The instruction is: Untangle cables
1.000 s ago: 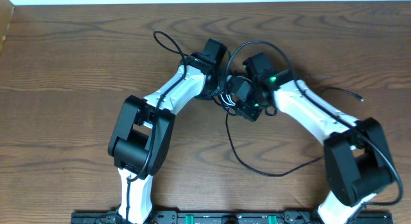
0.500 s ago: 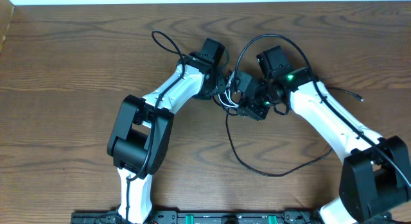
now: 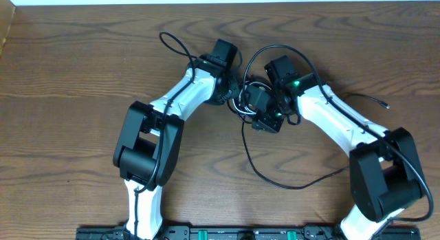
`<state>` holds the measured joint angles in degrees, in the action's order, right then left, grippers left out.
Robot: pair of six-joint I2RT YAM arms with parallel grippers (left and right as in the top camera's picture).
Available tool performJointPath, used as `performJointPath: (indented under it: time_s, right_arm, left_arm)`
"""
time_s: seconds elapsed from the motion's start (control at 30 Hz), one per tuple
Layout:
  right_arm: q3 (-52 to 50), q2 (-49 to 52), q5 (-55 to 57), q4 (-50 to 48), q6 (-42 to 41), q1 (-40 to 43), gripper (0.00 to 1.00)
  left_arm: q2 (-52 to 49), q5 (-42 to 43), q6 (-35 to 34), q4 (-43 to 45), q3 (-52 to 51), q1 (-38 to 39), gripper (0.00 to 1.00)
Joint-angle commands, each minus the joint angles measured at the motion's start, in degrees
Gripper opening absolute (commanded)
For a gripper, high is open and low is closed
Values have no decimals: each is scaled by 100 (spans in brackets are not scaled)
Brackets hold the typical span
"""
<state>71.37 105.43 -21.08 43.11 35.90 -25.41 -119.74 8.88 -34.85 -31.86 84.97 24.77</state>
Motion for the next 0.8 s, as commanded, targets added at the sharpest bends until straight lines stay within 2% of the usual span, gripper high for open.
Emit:
performJointPath:
  time_s: [0.0, 0.13, 0.5, 0.7, 0.77]
  right_arm:
    - [7, 146, -4, -44, 105, -20, 42]
    - [7, 175, -2, -70, 105, -20, 38]
    - [7, 175, 256, -44, 103, -15, 36]
    - [-20, 175, 396, -15, 105, -13, 35]
    - [-50, 179, 442, -33, 103, -13, 34]
  left_arm:
    - [-61, 240, 48, 4, 22, -151, 39]
    - [-61, 269, 50, 20, 22, -214, 39]
    - [-61, 546, 50, 68, 37, -229, 40]
    - [-61, 595, 85, -476, 398, -254, 45]
    - [-61, 927, 186, -549, 426, -254, 45]
